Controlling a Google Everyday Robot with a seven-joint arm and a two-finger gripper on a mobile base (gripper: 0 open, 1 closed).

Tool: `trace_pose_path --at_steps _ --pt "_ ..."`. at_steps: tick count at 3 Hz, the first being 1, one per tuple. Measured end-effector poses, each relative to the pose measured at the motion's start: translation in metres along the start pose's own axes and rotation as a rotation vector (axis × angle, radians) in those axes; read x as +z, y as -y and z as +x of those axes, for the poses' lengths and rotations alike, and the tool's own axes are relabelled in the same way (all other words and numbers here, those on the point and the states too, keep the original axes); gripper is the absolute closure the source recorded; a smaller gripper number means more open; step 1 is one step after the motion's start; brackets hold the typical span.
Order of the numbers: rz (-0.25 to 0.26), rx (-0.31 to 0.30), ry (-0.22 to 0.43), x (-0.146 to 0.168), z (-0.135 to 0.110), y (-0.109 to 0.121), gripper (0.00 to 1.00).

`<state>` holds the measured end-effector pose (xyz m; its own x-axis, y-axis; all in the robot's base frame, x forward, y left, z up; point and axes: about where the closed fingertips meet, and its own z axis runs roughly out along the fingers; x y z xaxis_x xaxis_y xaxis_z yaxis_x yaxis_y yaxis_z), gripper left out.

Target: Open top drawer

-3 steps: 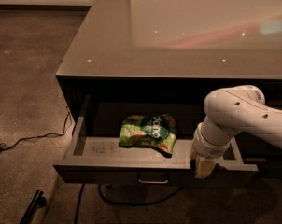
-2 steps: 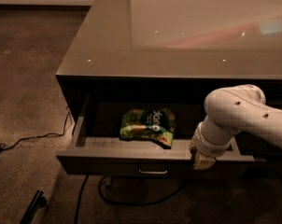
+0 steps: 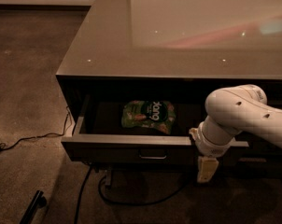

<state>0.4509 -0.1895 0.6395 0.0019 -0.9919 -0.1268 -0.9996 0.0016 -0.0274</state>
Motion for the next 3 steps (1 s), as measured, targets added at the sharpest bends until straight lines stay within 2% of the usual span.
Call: trace_pose_path --at_steps 1,2,3 --pt "-0.009 -0.012 0.024 0.0026 -0.0023 -0.0021 0.0" --pt "-0.033 -0.014 0.027 0.0083 0.0031 -0.0089 0.12" --pt "-0.034 -0.014 0.027 0.0084 0.0032 -0.009 0.3"
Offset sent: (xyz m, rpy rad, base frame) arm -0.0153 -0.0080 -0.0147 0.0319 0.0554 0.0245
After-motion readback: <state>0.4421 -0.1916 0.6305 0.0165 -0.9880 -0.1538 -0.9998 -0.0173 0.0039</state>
